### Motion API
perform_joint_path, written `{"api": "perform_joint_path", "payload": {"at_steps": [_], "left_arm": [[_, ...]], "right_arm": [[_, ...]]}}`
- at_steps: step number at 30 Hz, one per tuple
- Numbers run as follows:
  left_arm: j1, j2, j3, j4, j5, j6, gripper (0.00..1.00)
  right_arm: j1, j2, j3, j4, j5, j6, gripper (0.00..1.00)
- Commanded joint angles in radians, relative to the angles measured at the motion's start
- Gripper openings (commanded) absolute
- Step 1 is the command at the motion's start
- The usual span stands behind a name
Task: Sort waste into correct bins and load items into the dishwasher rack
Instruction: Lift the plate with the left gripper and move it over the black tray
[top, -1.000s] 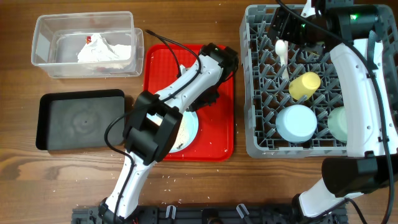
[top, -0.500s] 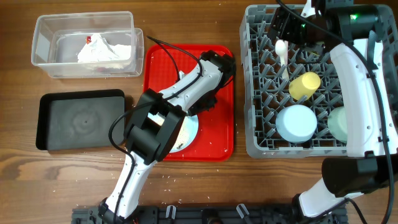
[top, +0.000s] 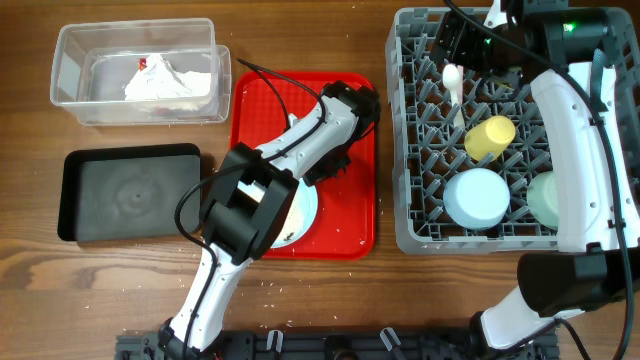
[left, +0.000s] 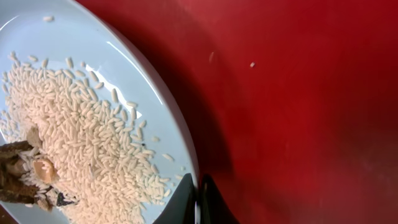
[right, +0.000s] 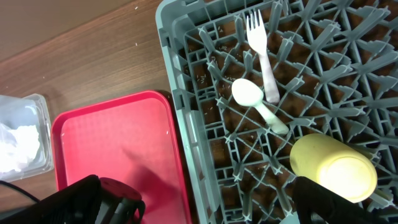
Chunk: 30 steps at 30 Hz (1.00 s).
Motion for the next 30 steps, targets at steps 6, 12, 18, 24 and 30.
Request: {"api": "perform_joint_path", "payload": {"at_steps": [6, 12, 18, 24, 30], "left_arm": [[0.006, -0.085, 0.005, -0.072, -0.08, 0.006, 0.04], [0.004, -0.097, 0.005, -0.089, -0.128, 0.082, 0.04], [0.004, -0.098, 0.006, -0.117, -0.186, 0.111, 0.04], [0.004, -0.098, 0.046, -0.204, -0.276, 0.112, 0.04], [0.011, -0.103, 0.058, -0.218, -0.343, 0.168, 0.04]], "right_arm": [[-0.002, 0.001, 0.012, 0.003, 0.01, 0.014, 1.0], [-0.002, 0.001, 0.012, 0.003, 0.01, 0.014, 1.0], [-0.002, 0.001, 0.012, 0.003, 0.01, 0.014, 1.0], [-0.002, 0.001, 0.012, 0.003, 0.01, 0.014, 1.0], [-0.002, 0.001, 0.012, 0.003, 0.01, 0.014, 1.0]]}}
